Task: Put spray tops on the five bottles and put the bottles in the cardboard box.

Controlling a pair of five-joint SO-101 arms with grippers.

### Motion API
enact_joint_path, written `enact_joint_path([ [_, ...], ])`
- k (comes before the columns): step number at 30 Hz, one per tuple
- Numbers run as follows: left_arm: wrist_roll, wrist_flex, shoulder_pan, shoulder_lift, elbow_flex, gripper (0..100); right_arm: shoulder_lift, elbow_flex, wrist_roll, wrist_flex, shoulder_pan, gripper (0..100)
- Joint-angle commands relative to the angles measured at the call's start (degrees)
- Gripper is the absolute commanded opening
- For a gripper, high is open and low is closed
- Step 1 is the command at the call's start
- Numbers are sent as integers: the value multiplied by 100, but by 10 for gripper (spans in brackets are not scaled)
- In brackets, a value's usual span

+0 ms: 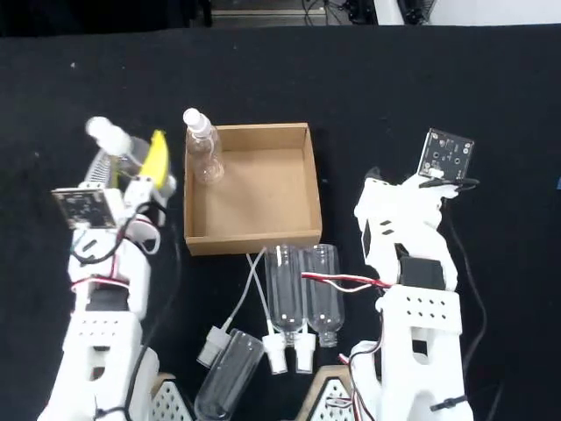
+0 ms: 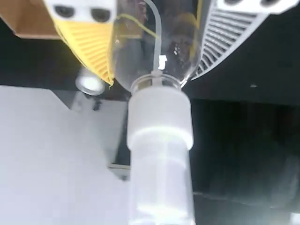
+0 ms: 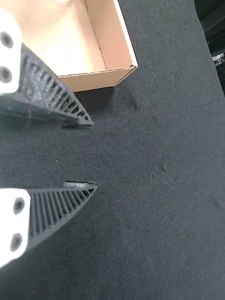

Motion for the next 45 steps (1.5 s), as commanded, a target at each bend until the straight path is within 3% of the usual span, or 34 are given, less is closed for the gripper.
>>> enact_joint_path([
  [1, 44, 396, 664, -475, -22, 88, -136, -22, 62, -167, 105, 169],
  [9, 44, 413, 1490, -422, -101, 88, -136, -22, 62, -167, 105, 169],
  [19, 44, 352, 1516, 1389, -1156, 88, -136, -22, 62, -167, 105, 169],
  [26, 35, -1248, 1578, 2391, -989, 88, -136, -22, 62, -167, 105, 169],
  [31, 26, -1626, 1587, 3068, -1042, 88, -136, -22, 62, -167, 105, 169],
  [37, -633, -2426, 1604, 3719, -989, 85, -136, -22, 62, -167, 105, 169],
  [45, -633, -2840, 1613, 4246, -1015, 84, -136, -22, 62, -167, 114, 170],
])
